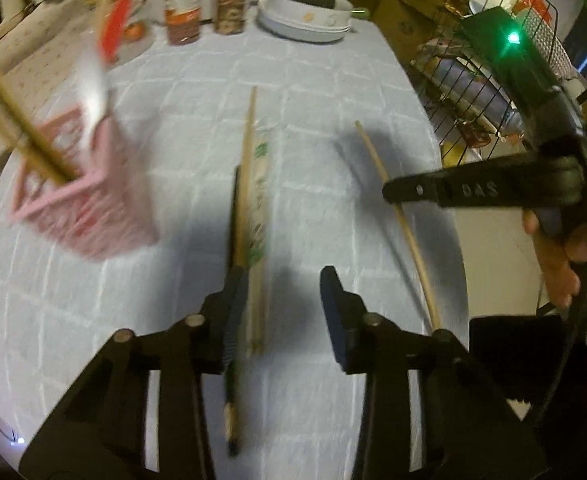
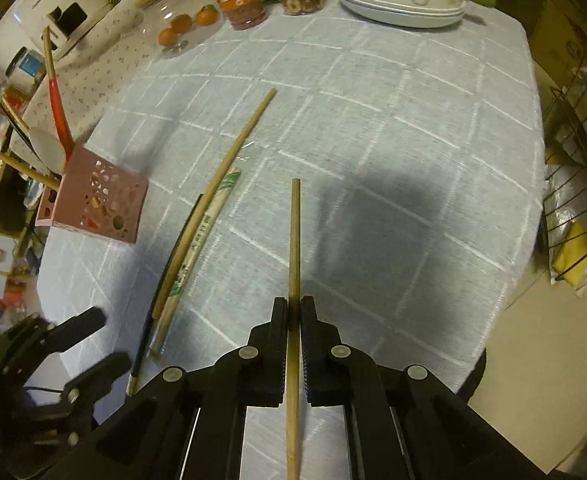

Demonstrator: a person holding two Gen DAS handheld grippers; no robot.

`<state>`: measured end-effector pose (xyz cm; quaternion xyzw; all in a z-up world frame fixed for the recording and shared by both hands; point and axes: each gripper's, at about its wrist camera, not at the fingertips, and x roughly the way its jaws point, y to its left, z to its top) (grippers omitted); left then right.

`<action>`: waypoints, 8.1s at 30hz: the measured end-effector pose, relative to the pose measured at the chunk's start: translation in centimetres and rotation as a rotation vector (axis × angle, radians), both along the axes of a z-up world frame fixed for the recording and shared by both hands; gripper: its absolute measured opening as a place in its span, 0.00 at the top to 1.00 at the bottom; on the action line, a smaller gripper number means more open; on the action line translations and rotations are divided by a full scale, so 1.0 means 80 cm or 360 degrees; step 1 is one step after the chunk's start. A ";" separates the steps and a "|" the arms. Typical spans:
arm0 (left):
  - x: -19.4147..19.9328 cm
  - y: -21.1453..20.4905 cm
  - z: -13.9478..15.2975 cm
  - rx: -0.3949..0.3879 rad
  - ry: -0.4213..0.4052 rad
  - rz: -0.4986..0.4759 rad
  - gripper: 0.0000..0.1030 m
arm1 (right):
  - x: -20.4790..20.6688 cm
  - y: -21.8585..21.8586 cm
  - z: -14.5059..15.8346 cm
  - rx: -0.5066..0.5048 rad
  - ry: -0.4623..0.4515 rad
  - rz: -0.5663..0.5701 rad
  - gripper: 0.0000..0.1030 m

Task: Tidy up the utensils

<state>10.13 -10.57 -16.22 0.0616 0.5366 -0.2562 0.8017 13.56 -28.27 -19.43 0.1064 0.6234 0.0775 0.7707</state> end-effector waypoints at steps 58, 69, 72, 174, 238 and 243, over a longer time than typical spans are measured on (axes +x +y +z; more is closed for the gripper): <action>0.031 0.000 0.057 -0.0034 -0.0234 0.0187 0.90 | -0.036 -0.012 0.053 -0.0090 -0.0241 0.0012 0.94; -0.007 0.050 0.121 -0.0132 -0.0400 0.0229 0.96 | -0.056 0.018 0.108 -0.0151 -0.0519 0.0052 0.94; -0.009 0.063 0.131 -0.0159 -0.0423 0.0253 0.97 | -0.056 0.028 0.123 -0.0147 -0.0587 0.0057 0.94; 0.059 0.136 0.137 -0.0330 -0.1294 0.0938 0.90 | -0.034 0.084 0.197 0.0167 -0.0737 0.0038 0.94; 0.021 0.238 0.086 -0.0134 -0.0195 0.0917 0.33 | 0.039 0.211 0.178 0.0150 -0.0710 0.0208 0.77; 0.021 0.229 0.078 -0.0135 -0.0102 0.0900 0.27 | 0.024 0.177 0.199 0.0177 -0.0765 0.0159 0.57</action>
